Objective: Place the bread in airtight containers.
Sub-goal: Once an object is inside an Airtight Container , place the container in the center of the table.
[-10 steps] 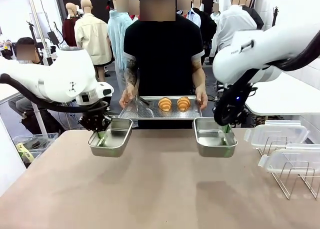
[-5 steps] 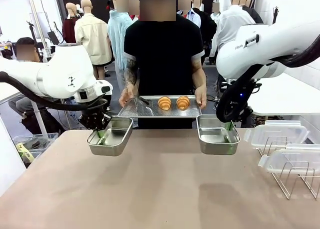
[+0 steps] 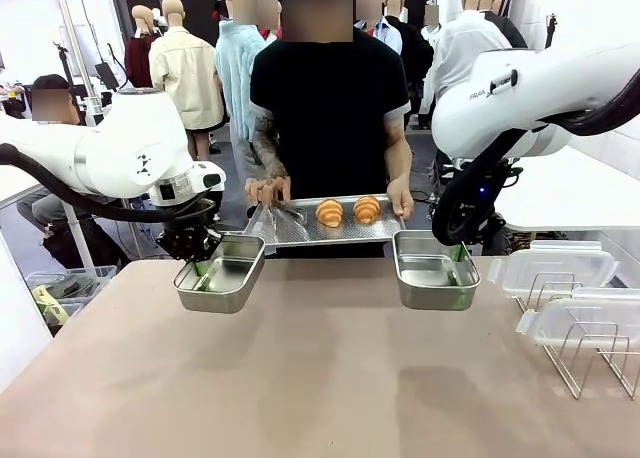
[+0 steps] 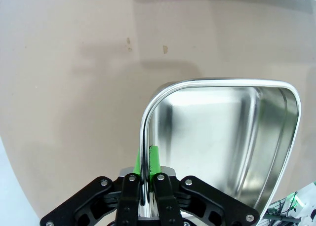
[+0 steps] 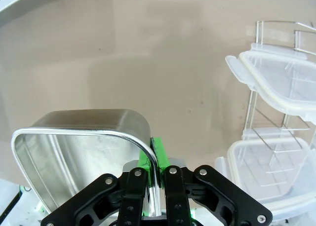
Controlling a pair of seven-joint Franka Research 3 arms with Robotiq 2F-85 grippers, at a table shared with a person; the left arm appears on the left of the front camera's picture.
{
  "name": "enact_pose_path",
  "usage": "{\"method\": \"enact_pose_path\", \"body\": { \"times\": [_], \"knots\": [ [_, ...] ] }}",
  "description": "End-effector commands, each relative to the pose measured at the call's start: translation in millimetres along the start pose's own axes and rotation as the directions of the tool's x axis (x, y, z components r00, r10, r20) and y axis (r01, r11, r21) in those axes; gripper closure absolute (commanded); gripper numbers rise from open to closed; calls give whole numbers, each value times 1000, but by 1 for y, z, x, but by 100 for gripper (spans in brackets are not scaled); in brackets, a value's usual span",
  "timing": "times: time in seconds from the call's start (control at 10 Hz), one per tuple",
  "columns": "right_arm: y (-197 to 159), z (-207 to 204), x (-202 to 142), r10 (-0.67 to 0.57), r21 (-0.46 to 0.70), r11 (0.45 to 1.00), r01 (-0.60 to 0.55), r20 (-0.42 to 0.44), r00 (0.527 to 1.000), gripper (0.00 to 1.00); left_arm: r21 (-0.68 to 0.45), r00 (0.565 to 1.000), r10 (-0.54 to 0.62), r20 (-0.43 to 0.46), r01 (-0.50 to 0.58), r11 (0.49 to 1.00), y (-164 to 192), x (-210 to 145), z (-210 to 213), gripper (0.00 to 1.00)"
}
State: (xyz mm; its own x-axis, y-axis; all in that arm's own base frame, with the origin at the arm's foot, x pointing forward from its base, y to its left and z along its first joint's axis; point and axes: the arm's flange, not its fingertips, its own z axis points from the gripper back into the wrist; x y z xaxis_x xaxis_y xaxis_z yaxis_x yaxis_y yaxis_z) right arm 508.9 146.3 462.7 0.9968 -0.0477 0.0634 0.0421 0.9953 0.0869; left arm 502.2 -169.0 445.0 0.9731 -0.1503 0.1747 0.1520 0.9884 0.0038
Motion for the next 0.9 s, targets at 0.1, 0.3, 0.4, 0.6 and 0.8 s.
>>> {"method": "enact_pose_path", "body": {
  "times": [0.1,0.3,0.4,0.6,0.8],
  "knots": [
    [1,-1,0,0,4,1000,0,9,1000,100,16,1000,18,24,-18,1000,-1,1,2,100],
    [1,-1,0,0,4,1000,0,9,1000,100,16,1000,18,24,-18,1000,-1,1,2,100],
    [1,-1,0,0,4,1000,0,9,1000,100,16,1000,18,24,-18,1000,-1,1,2,100],
    [1,-1,0,0,4,1000,0,9,1000,100,16,1000,18,24,-18,1000,-1,1,2,100],
    [1,-1,0,0,4,1000,0,9,1000,100,16,1000,18,24,-18,1000,-1,1,2,100]
  ]
}}
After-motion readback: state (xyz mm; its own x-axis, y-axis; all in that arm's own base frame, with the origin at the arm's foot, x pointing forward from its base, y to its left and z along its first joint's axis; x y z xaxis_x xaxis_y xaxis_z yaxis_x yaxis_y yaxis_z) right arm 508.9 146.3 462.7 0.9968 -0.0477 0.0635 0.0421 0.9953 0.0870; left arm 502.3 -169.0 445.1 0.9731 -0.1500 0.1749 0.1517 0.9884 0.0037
